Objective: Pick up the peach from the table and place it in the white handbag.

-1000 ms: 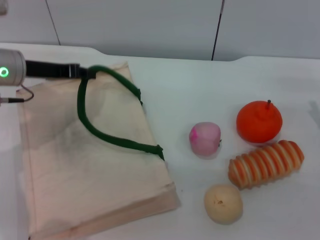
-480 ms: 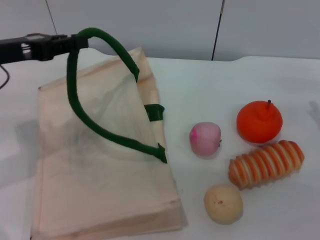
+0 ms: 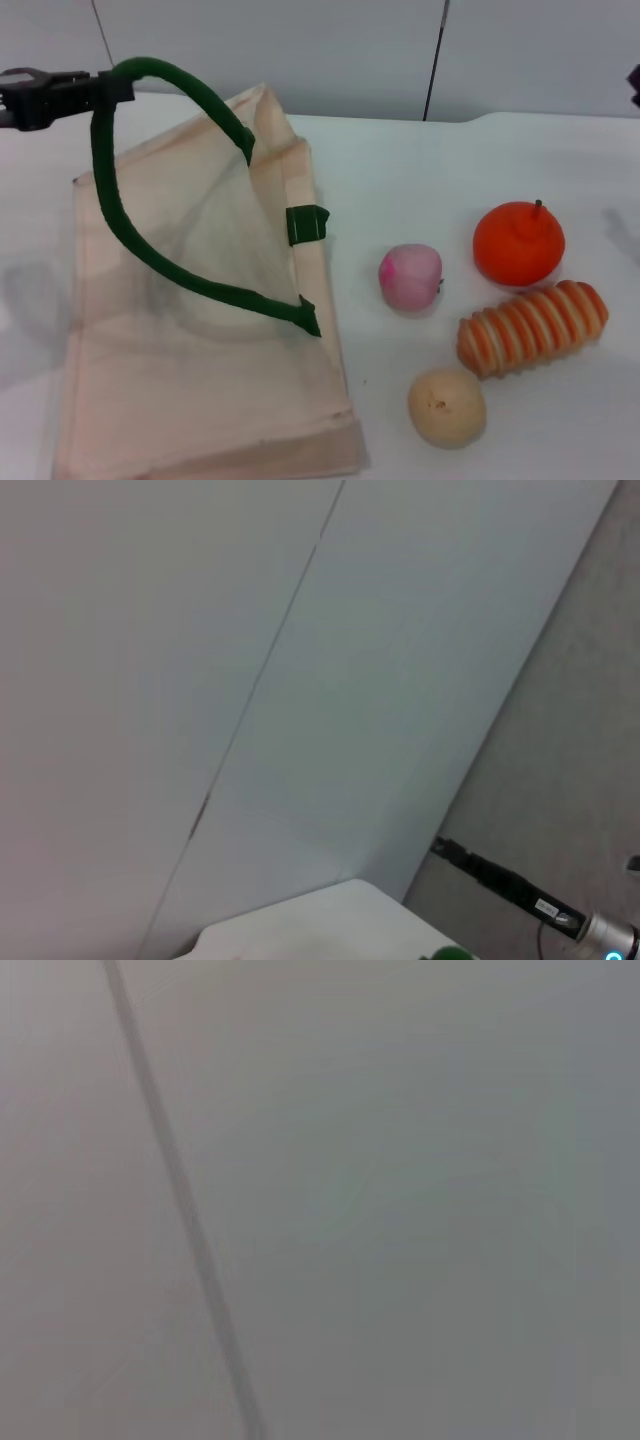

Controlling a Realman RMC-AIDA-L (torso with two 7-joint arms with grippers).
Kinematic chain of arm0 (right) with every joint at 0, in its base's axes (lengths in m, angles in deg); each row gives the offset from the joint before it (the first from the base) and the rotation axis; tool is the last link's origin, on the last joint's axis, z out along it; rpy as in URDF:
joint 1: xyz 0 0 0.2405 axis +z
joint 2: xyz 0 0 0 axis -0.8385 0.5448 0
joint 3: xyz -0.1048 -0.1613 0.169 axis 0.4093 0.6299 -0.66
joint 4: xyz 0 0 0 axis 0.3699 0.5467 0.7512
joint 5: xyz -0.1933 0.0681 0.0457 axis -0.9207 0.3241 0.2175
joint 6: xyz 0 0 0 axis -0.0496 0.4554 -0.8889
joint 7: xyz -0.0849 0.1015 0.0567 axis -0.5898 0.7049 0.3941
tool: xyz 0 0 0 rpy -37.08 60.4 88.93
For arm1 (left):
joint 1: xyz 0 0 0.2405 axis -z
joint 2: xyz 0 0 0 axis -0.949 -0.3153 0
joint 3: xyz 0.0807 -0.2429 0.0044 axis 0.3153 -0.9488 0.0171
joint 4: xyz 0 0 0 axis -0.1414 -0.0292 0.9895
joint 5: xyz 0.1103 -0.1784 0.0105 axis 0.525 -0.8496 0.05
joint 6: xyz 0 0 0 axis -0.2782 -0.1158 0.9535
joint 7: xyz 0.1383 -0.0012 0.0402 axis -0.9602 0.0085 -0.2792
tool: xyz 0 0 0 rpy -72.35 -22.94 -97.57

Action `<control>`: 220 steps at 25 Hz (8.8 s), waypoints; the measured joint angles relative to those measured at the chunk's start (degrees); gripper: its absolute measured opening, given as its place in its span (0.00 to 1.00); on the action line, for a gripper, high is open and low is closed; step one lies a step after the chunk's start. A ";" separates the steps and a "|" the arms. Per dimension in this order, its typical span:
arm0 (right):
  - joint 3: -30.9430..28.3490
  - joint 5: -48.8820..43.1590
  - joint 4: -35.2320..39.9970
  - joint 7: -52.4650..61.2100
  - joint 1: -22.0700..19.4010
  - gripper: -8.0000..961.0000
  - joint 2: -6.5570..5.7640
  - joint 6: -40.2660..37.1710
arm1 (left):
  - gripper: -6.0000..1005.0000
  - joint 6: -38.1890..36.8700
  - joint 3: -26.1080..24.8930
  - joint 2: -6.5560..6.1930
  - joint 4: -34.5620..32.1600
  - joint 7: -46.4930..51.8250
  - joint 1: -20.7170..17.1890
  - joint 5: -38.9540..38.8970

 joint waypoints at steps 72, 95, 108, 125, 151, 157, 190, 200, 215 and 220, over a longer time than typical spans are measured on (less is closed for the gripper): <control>52.96 -29.30 10.09 30.43 15.53 0.77 0.16 -7.58 | 0.15 -0.39 0.00 -0.81 -0.68 3.27 3.25 -0.28; 56.02 -9.54 17.11 25.39 13.14 0.62 0.22 4.10 | 0.15 -0.57 0.00 -1.10 -0.68 3.43 7.07 -0.34; 66.73 -9.00 15.24 25.63 19.43 0.62 1.13 3.36 | 0.15 -0.57 0.00 -1.15 -1.30 3.51 7.81 -0.28; 82.81 3.56 15.48 25.21 21.09 0.75 1.41 -2.14 | 0.15 -0.48 0.00 -1.14 -1.48 3.26 7.96 -0.33; 73.60 11.34 17.19 22.89 10.41 0.93 -0.18 -13.92 | 0.15 -0.38 0.00 -1.17 -1.47 3.25 7.11 -0.26; 60.44 14.50 17.12 17.70 5.02 0.93 -0.17 -14.42 | 0.17 -0.23 0.00 -1.18 -1.47 3.17 6.94 0.34; 40.49 15.68 9.21 3.39 3.47 0.93 0.33 -9.99 | 0.81 11.68 -0.31 10.14 -2.28 -20.54 1.66 -26.73; 23.99 15.68 1.60 -10.39 3.59 0.93 0.60 -6.98 | 0.87 27.47 -0.78 10.57 -24.66 -44.23 -4.53 -43.13; 3.54 15.68 -8.51 -27.18 1.33 0.93 0.60 -2.76 | 0.87 35.38 -0.29 10.81 -40.89 -59.52 -7.56 -50.63; -0.44 15.67 -9.13 -26.37 1.01 0.93 0.60 -3.14 | 0.87 32.37 -0.26 10.80 -43.51 -60.04 -7.44 -49.70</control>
